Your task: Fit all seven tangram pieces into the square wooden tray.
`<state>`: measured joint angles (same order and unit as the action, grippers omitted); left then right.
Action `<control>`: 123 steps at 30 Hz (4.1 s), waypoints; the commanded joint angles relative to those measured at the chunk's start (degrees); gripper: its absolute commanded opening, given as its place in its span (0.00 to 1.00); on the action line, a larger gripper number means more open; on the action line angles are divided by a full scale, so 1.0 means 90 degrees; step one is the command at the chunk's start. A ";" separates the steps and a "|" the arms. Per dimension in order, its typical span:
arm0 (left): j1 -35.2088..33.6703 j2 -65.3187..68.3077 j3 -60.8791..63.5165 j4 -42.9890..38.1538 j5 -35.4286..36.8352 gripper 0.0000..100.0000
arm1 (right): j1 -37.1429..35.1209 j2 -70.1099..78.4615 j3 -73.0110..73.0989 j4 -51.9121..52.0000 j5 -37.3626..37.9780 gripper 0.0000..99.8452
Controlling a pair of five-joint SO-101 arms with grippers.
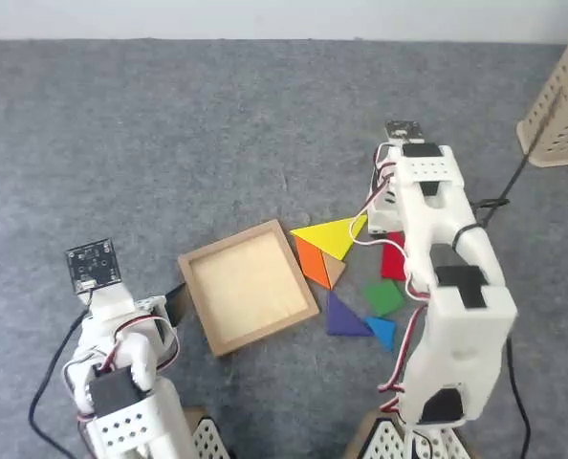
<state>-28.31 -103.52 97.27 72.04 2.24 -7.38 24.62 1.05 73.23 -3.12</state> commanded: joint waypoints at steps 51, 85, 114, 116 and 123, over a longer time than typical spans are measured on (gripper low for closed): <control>-0.0029 -0.0088 -0.0083 0.0049 -0.0010 0.35 | -0.0435 -0.1910 0.1592 -0.0571 0.2637 0.18; -0.0029 -0.0088 -0.0083 0.0049 -0.0010 0.35 | -0.0181 -0.1255 0.0625 -0.0161 0.1328 0.34; -0.0029 -0.0088 -0.0083 0.0049 -0.0010 0.35 | -0.0112 0.0327 -0.0400 -0.0523 0.0567 0.29; -0.0029 -0.0088 -0.0083 0.0049 -0.0010 0.35 | -0.0073 0.0327 -0.0400 -0.0542 0.0527 0.29; -0.0029 -0.0088 -0.0083 0.0049 -0.0010 0.35 | -0.0044 0.0327 -0.0420 -0.0532 0.0527 0.23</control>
<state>-28.31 -103.52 97.27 72.04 2.24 -8.88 28.04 0.79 71.03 2.59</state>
